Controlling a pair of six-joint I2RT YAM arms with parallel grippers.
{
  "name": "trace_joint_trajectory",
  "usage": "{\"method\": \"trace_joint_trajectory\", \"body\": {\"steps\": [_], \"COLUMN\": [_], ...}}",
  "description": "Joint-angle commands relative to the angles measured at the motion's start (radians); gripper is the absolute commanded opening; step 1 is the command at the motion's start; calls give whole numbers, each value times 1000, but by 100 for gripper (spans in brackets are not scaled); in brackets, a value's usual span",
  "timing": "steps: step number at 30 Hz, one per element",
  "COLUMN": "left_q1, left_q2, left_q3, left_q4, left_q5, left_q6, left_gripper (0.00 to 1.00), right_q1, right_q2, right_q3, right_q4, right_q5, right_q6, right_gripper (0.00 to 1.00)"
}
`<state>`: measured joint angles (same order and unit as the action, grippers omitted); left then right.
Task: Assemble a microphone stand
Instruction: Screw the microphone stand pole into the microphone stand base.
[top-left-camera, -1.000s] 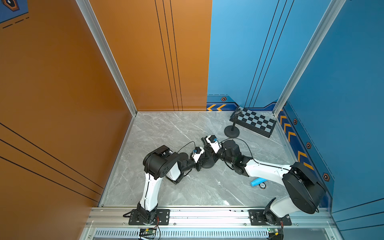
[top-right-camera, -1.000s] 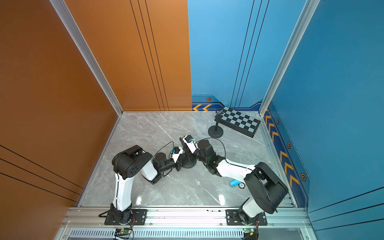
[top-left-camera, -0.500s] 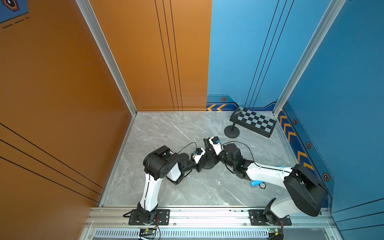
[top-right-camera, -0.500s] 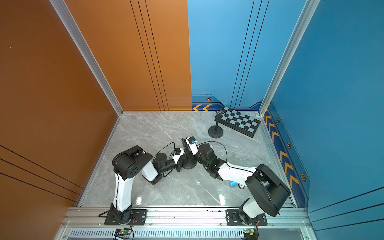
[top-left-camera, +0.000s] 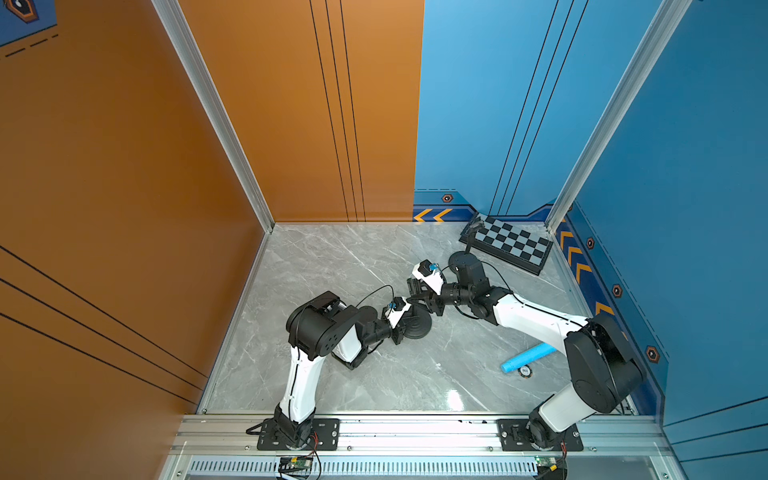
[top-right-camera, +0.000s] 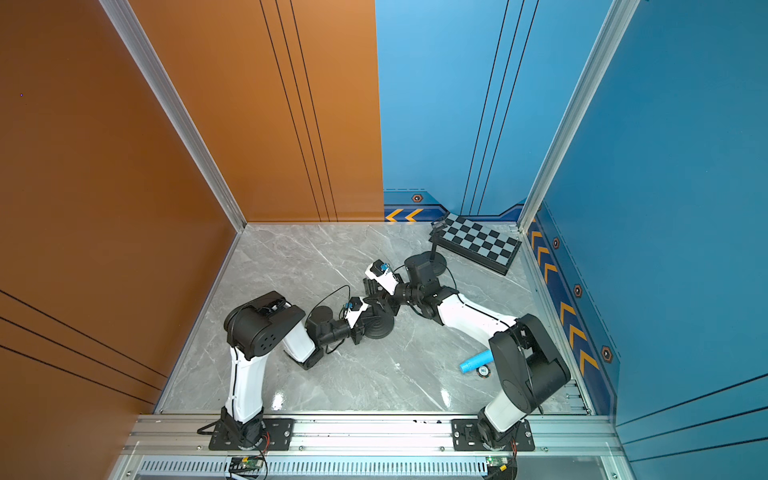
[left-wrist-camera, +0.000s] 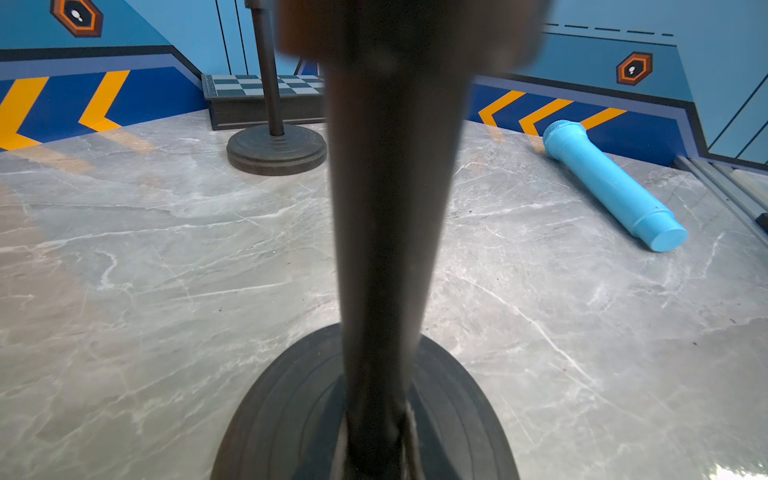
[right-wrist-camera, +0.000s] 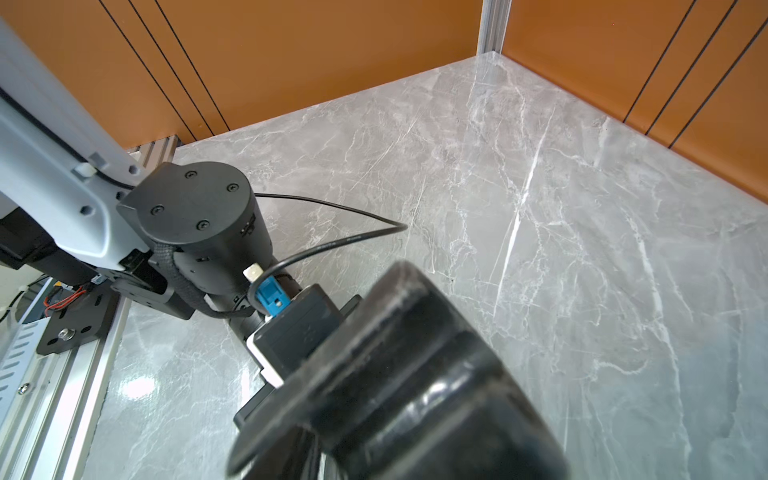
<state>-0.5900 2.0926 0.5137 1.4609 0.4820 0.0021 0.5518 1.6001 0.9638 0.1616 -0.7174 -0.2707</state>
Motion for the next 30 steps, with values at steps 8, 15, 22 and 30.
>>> {"method": "trace_joint_trajectory", "body": {"steps": [8,15,22,30], "left_q1": [8,7,-4,-7], "left_q2": [-8,-29,-13,-16], "left_q3": [-45,-39,-28,-41], "left_q4": [-161,-160,-161,-160], "left_q5": [28,-24,-31,9], "left_q6": [-34,-66,-62,-18], "left_gripper": [17,23,17,7], "right_q1": [32,279,342,206], "right_q2": [-65,-139,-105,-167], "right_q3": [-198,-369,-344,-205], "right_q4": [265,410,419,109], "right_q5": [306,1168,1069,311], "right_q6": [168,477,488,154], "right_gripper": [0,0,5,39]}}
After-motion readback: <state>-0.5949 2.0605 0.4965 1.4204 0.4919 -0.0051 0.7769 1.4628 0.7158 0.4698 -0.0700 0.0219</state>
